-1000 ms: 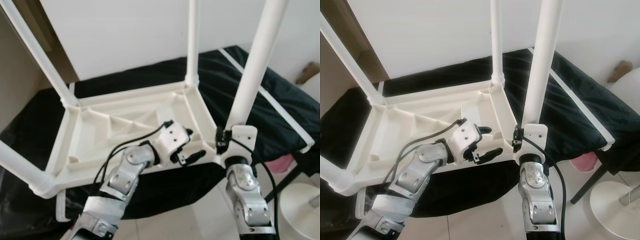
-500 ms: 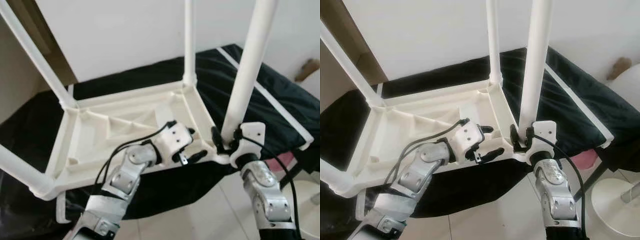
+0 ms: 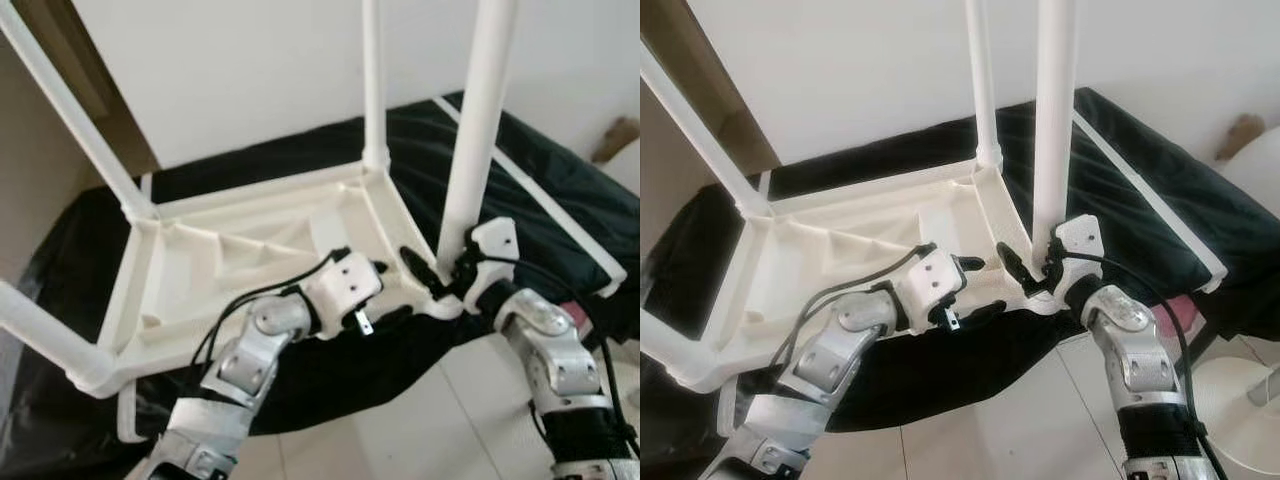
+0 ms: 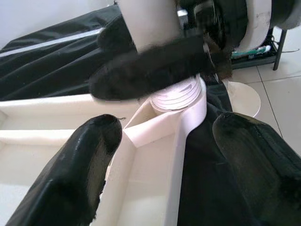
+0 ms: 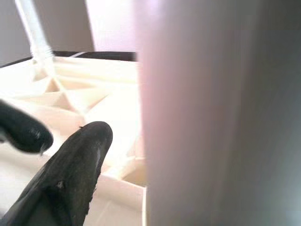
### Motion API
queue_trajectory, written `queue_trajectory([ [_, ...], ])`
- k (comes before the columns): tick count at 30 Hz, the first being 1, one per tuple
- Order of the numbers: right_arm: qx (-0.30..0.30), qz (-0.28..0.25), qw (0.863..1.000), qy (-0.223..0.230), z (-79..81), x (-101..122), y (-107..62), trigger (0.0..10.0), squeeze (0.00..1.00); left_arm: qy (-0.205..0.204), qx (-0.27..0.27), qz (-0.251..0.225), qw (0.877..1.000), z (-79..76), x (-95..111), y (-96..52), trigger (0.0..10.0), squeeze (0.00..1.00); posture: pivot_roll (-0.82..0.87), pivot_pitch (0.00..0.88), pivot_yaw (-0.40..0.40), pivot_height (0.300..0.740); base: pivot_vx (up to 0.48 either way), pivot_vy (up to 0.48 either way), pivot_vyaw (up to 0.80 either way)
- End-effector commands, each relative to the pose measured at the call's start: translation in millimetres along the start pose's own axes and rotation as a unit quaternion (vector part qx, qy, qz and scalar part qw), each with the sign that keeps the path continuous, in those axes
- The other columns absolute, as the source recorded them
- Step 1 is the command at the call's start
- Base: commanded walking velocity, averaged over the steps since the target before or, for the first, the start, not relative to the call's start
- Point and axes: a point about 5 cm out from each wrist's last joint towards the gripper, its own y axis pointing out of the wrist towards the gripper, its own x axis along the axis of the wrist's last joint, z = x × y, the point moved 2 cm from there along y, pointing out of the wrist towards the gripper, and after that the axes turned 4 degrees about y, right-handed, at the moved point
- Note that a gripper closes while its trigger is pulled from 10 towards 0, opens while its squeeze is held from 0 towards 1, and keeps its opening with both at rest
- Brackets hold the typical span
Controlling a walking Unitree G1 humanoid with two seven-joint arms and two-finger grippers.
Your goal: Building children table
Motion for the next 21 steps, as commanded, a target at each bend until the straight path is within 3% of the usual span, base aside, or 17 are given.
queue_trajectory([
  [1,0.025,0.005,1.0,-0.004,6.1,-2.7,5.3,10.0,0.0,0.008,0.046,0.007,0.999,10.1,-0.4,-5.6,10.0,0.0,-0.1,0.0,0.131,0.74,0.0,0.0,0.0],
  [3,0.035,0.018,0.999,-0.008,3.1,-8.9,4.3,0.0,0.0,0.01,0.052,0.01,0.999,10.4,-1.3,-7.8,10.0,0.0,-0.09,0.0,0.124,0.74,0.0,0.0,0.0],
  [17,0.022,0.051,0.998,0.017,0.2,-30.5,-11.3,0.0,0.0,0.01,0.054,0.012,0.998,10.5,-1.5,-9.1,10.0,0.0,-0.1,0.0,0.129,0.74,0.0,0.0,0.0],
  [18,0.019,0.051,0.998,0.021,0.9,-31.4,-12.5,10.0,0.0,0.01,0.053,0.011,0.998,10.3,-1.2,-8.6,10.0,0.0,-0.1,0.0,0.129,0.74,0.0,0.0,0.0],
  [21,0.014,0.05,0.998,0.022,1.6,-31.8,-13.3,10.0,0.0,0.01,0.052,0.01,0.999,10.1,-1.0,-8.2,10.0,0.0,-0.1,0.0,0.129,0.74,0.0,0.0,0.0],
])
